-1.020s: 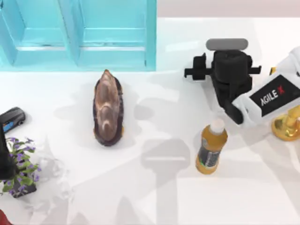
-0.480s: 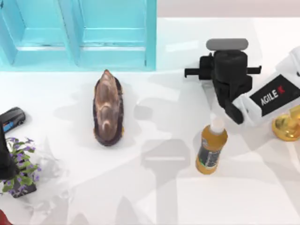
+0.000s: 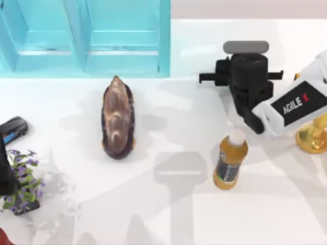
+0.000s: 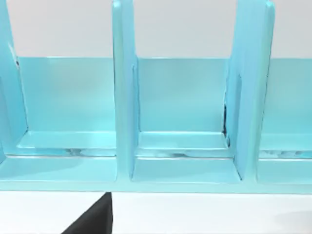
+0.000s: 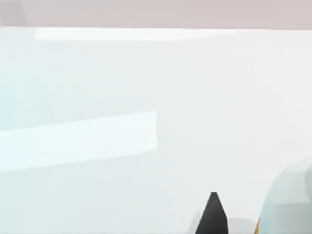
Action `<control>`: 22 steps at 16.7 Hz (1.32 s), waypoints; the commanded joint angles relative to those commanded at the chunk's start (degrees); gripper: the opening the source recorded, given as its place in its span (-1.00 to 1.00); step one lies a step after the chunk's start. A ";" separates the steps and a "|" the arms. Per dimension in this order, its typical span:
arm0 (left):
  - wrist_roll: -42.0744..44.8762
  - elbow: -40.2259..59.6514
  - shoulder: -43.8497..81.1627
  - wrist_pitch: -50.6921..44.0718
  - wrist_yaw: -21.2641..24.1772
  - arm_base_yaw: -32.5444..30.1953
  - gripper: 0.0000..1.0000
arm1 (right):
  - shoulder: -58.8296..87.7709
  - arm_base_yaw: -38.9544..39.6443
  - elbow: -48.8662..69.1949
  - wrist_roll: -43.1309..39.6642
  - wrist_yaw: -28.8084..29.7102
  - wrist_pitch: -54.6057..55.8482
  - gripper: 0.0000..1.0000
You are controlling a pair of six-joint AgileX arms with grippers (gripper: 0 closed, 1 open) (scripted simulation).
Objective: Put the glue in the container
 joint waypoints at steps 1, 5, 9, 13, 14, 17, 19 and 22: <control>0.00 0.00 0.00 0.00 0.00 0.00 1.00 | -1.10 0.73 0.58 0.66 0.11 -0.91 -1.00; 0.00 0.00 0.00 0.00 0.00 0.00 1.00 | -8.24 2.18 3.54 3.83 -0.03 -6.81 -1.00; 0.00 0.00 0.00 0.00 0.00 0.00 1.00 | -14.08 0.40 4.09 3.83 -0.07 -12.94 -1.00; 0.00 0.00 0.00 0.00 0.00 0.00 1.00 | -15.95 -0.56 1.99 0.45 0.06 -15.96 -1.00; 0.00 0.00 0.00 0.00 0.00 0.00 1.00 | -15.59 -0.59 1.41 -0.05 -0.08 -16.04 -1.00; 0.00 0.00 0.00 0.00 0.00 0.00 1.00 | -14.78 -0.68 0.69 -0.42 -0.30 -15.94 -1.00; 0.00 0.00 0.00 0.00 0.00 0.00 1.00 | -14.78 -0.68 0.69 -0.42 -0.30 -15.94 -1.00; 0.00 0.00 0.00 0.00 0.00 0.00 1.00 | -15.19 -0.63 1.13 -0.85 -0.83 -16.37 -1.00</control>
